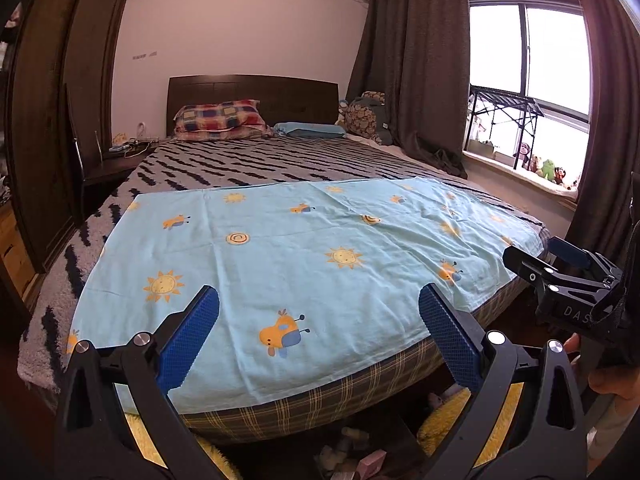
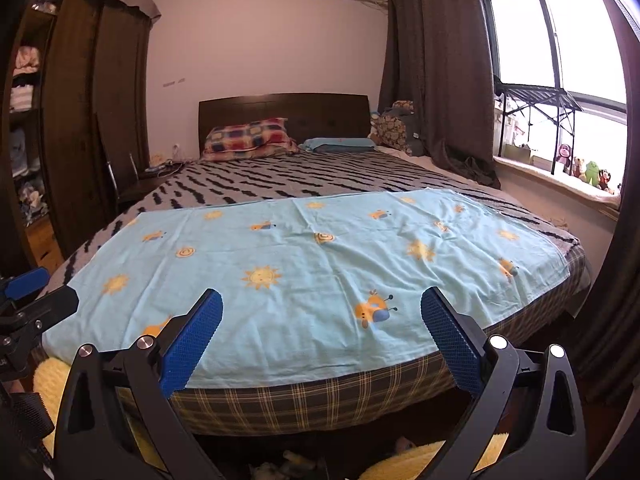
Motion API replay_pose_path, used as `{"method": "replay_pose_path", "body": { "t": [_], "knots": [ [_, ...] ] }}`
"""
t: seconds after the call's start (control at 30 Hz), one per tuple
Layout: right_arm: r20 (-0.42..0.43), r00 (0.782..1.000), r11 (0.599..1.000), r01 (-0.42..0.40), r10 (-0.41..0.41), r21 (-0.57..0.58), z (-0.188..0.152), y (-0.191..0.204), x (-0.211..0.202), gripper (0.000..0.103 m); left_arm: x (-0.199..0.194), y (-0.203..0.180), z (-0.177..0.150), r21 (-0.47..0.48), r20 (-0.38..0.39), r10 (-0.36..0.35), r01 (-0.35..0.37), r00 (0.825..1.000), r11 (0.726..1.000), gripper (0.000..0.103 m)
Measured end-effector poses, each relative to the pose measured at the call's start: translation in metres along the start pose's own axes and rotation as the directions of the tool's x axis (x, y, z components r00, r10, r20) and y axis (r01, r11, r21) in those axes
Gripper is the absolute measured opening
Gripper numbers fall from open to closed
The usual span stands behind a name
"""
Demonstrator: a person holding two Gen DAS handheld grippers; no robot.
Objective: Collect trash
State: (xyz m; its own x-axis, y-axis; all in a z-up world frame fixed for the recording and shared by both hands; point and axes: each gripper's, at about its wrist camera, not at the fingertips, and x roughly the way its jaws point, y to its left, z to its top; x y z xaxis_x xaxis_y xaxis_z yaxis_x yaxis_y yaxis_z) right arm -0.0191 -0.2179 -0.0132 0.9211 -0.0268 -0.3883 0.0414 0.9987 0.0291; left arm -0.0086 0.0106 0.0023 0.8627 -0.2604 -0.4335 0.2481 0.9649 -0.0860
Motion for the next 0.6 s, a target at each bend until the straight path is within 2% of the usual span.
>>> {"method": "replay_pose_path", "body": {
  "t": [0.6],
  "knots": [
    [0.007, 1.000, 1.000, -0.013, 0.013, 0.025, 0.0011, -0.0028, -0.0005, 0.100, -0.0016, -0.0018, 0.0002, 0.003, 0.011, -0.003, 0.003, 1.000, 1.000, 0.095]
  ]
}}
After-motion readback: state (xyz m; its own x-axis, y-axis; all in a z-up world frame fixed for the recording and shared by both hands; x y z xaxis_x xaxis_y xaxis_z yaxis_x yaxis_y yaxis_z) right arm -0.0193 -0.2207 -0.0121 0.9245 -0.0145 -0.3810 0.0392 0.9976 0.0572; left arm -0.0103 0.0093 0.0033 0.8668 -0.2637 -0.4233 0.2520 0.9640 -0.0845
